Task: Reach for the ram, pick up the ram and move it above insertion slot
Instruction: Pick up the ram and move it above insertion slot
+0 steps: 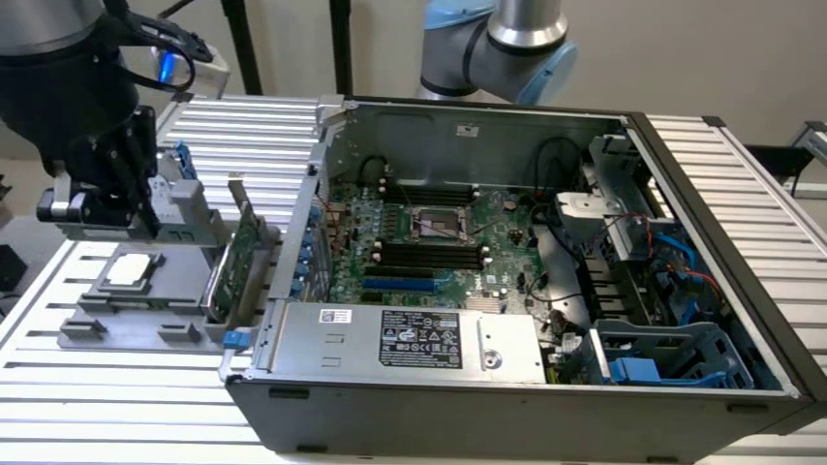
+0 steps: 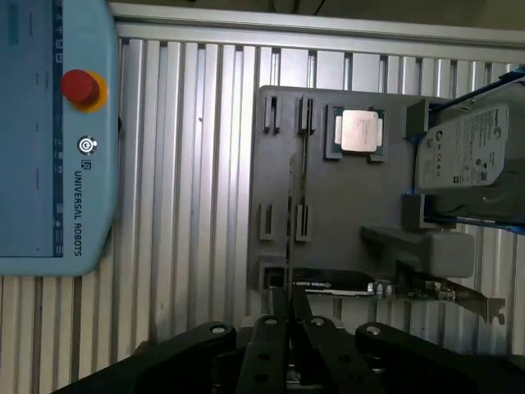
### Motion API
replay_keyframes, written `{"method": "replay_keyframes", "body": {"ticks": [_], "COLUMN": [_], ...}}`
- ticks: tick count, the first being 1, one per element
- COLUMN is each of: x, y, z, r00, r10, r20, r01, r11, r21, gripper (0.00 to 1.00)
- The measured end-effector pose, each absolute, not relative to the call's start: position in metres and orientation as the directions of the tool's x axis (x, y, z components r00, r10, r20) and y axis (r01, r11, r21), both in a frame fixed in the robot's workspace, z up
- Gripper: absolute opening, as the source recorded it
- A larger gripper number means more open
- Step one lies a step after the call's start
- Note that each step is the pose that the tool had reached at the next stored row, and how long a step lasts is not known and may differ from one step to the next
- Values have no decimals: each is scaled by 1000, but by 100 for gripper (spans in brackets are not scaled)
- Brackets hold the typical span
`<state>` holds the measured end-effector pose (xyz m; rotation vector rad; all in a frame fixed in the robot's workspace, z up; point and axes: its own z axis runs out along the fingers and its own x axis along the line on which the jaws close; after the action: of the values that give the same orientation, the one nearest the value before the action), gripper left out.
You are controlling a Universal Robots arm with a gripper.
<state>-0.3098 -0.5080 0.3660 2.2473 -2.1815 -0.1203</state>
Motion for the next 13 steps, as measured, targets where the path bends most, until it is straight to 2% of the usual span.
{"method": "replay_keyframes", "body": {"ticks": [6, 13], "x": [-282, -250], "y": [-508, -508], "z": [385, 393], "r00": [28, 28], "r10": [-998, -995], "r20": [-62, -93], "r01": [-998, -998], "r11": [-32, -34], "r21": [58, 57], "gripper": [14, 14]}}
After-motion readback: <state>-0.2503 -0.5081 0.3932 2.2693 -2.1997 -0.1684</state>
